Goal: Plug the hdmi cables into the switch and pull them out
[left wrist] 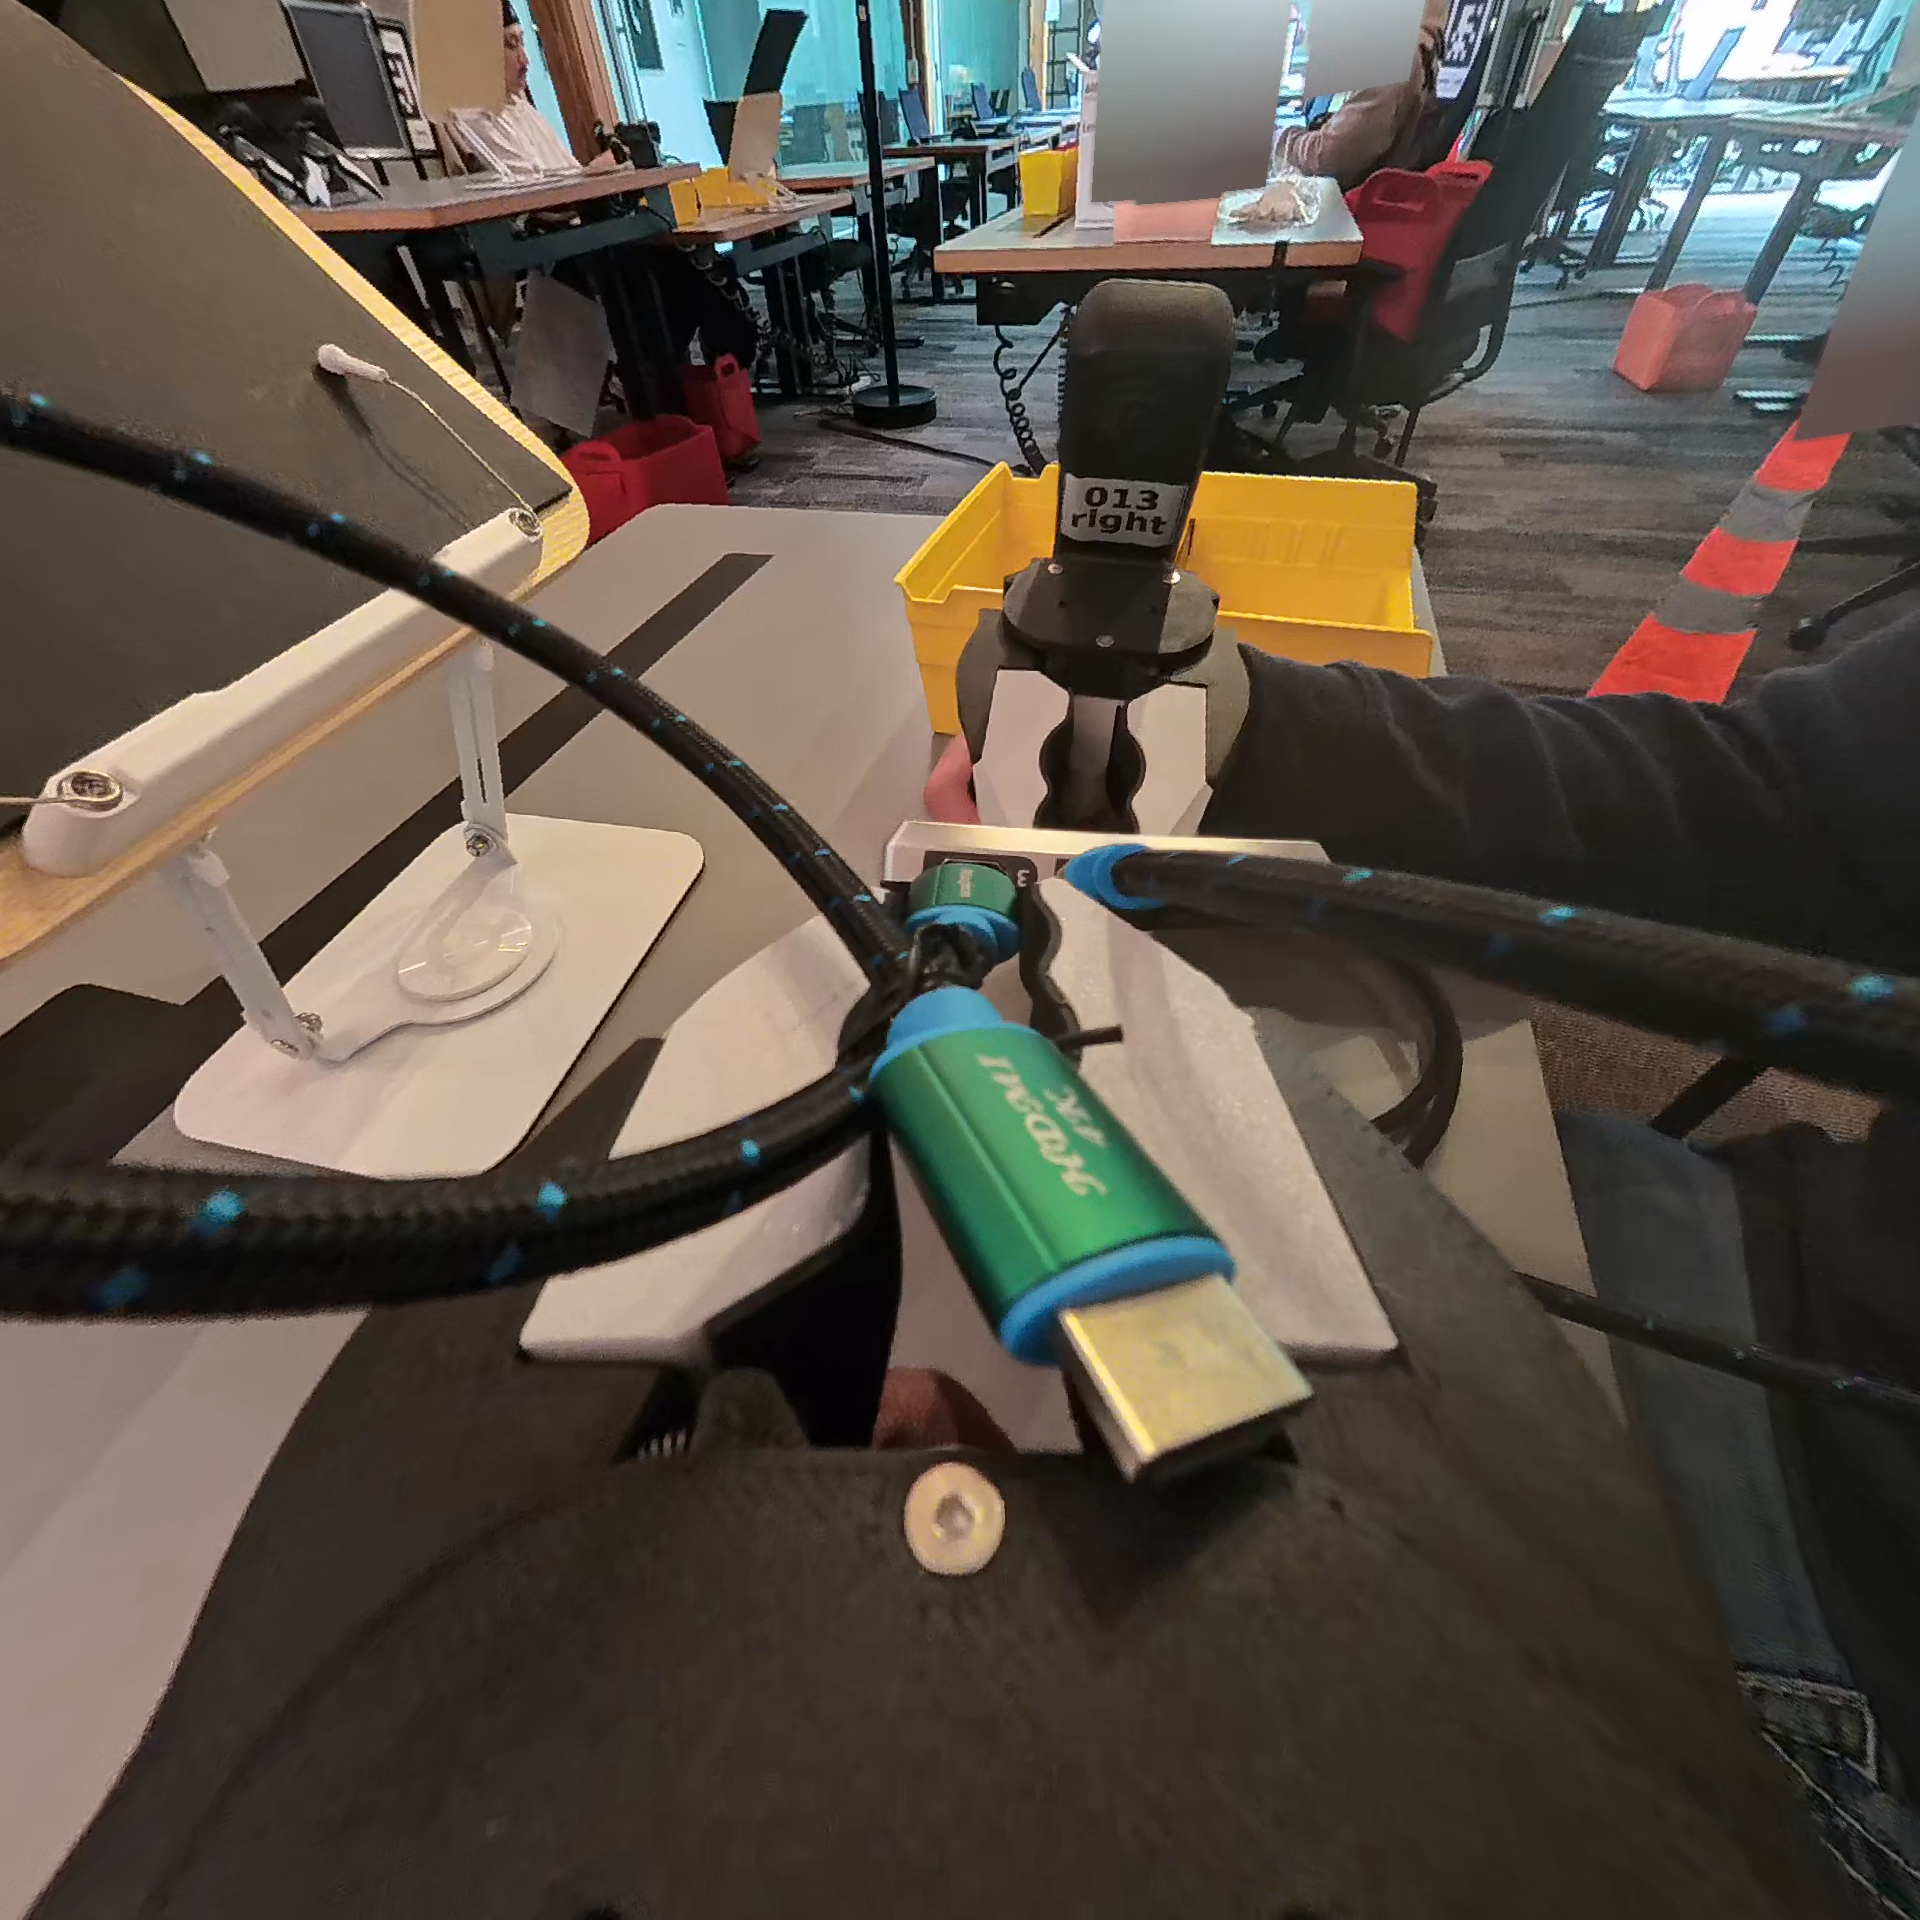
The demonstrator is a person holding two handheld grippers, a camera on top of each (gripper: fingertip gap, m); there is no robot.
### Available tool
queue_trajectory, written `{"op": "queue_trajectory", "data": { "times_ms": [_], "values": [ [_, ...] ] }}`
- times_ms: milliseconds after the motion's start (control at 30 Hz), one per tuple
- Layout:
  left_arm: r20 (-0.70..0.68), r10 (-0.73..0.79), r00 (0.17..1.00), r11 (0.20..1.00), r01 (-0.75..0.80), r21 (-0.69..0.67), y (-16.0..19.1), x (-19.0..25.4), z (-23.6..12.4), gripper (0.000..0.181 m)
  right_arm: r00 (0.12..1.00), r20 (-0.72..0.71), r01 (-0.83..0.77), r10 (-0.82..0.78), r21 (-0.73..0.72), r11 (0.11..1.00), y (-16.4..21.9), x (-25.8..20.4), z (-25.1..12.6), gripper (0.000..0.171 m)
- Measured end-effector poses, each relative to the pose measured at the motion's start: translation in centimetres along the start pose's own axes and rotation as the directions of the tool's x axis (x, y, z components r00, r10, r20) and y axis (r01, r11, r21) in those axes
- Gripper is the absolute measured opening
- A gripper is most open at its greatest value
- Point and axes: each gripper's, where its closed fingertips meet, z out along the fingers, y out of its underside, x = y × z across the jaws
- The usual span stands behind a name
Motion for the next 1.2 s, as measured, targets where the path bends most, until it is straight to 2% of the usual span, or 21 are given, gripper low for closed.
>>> {"op": "queue_trajectory", "data": {
  "times_ms": [833, 1200],
  "values": [
    [-0.057, 0.108, 0.993, 0.974, -0.117, -0.192, 2.1, 0.0, -0.1, 0.021, 1.0, 0.016, -0.014, 0.017, -0.146, 0.989, 2.3, -0.4, 0.9, 0.02],
    [-0.075, 0.147, 0.986, 0.966, -0.16, -0.203, 2.7, 0.0, -0.3, 0.021, 0.999, 0.018, -0.027, 0.03, -0.155, 0.988, 2.5, -0.4, 1.2, 0.02]
  ]
}}
